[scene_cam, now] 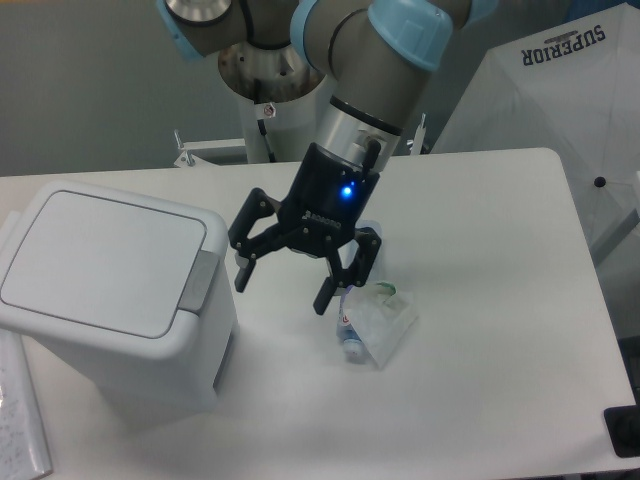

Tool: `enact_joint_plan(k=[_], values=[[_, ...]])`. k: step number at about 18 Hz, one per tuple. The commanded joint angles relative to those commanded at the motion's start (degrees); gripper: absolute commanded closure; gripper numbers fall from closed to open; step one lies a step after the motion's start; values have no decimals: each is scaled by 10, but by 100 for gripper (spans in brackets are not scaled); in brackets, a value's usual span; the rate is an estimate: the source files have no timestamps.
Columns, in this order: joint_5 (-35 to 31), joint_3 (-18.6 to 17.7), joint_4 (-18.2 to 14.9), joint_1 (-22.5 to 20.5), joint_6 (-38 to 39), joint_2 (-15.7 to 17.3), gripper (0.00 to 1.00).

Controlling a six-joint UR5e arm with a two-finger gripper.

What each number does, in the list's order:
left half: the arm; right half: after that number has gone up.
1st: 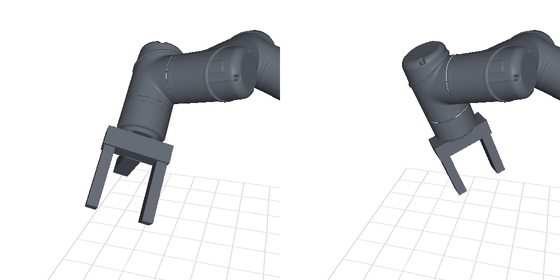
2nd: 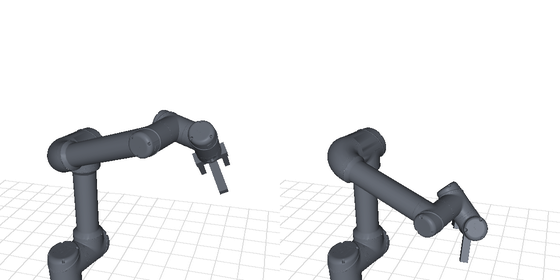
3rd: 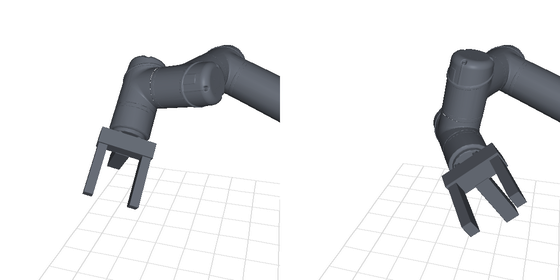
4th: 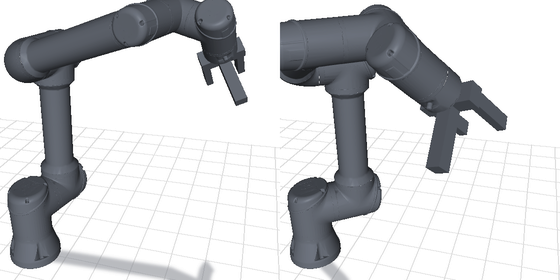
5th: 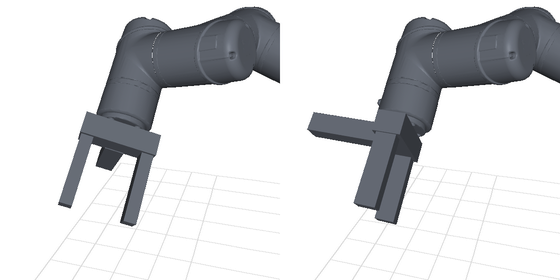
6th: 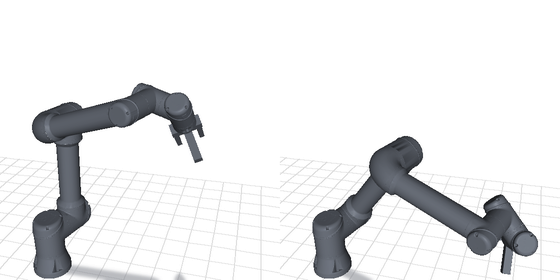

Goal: Open the trash can
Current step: 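Press the gripper down on the grey button to pop the lid open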

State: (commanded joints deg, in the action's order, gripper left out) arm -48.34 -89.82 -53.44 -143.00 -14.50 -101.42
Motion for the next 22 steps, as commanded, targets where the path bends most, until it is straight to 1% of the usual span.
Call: enact_joint_plan(k=[5, 9, 22], values=[[0, -26, 3, 21, -12, -1, 0], [0, -41, 3, 25, -16, 0, 0], [-2, -42, 3, 25, -26, -4, 0]])
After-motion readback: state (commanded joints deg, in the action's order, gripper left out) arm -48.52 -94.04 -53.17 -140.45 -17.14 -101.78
